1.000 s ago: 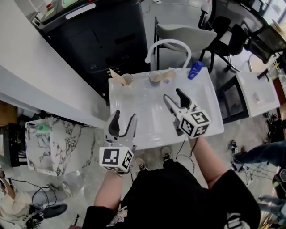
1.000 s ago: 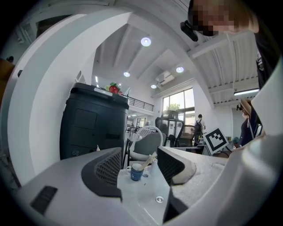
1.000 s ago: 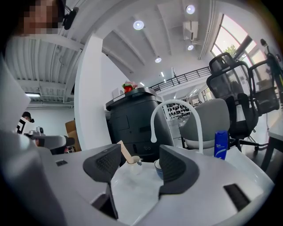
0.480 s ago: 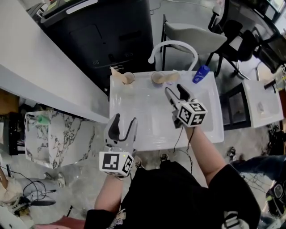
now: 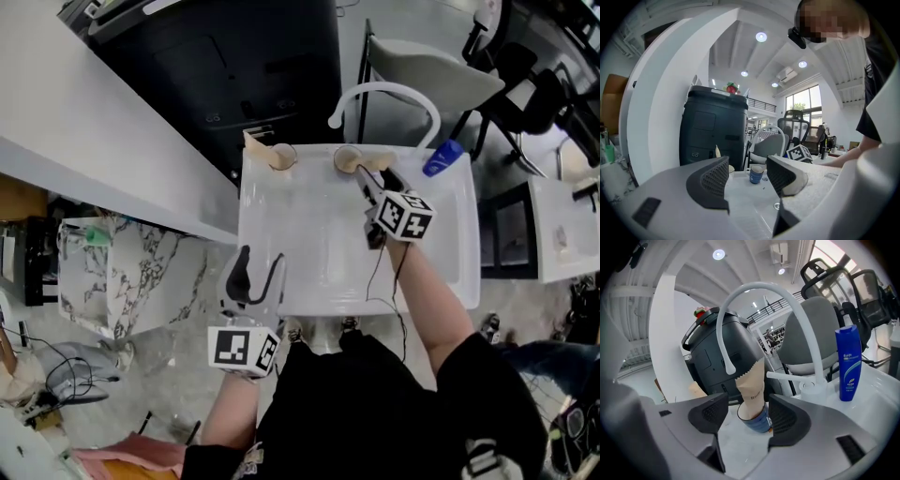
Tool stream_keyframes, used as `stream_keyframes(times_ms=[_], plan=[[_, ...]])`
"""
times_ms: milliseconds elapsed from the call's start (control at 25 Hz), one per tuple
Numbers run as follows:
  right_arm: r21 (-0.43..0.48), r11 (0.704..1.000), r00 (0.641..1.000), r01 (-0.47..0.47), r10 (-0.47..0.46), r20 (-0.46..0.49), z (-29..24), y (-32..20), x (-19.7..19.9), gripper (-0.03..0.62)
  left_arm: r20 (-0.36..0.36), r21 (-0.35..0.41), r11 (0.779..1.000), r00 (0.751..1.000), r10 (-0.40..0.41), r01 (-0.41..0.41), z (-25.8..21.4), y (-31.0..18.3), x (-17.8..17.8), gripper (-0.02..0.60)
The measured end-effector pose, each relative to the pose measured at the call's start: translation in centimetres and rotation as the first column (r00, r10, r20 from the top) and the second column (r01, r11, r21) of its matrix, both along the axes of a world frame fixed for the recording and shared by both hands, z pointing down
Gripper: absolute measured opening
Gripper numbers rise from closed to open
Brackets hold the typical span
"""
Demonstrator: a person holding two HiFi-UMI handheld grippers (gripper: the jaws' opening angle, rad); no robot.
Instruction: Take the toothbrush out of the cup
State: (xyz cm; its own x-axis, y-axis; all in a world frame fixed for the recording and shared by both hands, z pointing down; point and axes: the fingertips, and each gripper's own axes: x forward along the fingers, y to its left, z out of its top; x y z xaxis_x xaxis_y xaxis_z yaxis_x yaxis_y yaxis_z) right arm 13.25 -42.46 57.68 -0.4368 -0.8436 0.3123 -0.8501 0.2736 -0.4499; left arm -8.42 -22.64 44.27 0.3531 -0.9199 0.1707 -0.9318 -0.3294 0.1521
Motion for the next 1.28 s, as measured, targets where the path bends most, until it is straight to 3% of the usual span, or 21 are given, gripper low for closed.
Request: stream_keyframes(times_ms=[480,880,1280], plan=[[-0.06,0.994,0.996,-0.086,0.084,-0.042,3.6,-3.5,-0.2,0.2,0.009,-0.044,0.996,0.997,-0.083,0.083,1.5,0.0,-3.1,0.238],[-0.038,0.993,0.989,-0.111,0.107,-0.098,3.8,-4.4,-0.3,0.069,0.003,-0.054,0.992,0.994,-0.11,0.11,2.0,0.0,-4.5,0.238],[0.0,0.992,0.983,-0.129,0.128,-0.129,2.3,-4.2,-0.3,0.046,-0.015,-0.048,0.993,0.994,-0.107,0.106,1.7,0.0,-5.4,0.236]])
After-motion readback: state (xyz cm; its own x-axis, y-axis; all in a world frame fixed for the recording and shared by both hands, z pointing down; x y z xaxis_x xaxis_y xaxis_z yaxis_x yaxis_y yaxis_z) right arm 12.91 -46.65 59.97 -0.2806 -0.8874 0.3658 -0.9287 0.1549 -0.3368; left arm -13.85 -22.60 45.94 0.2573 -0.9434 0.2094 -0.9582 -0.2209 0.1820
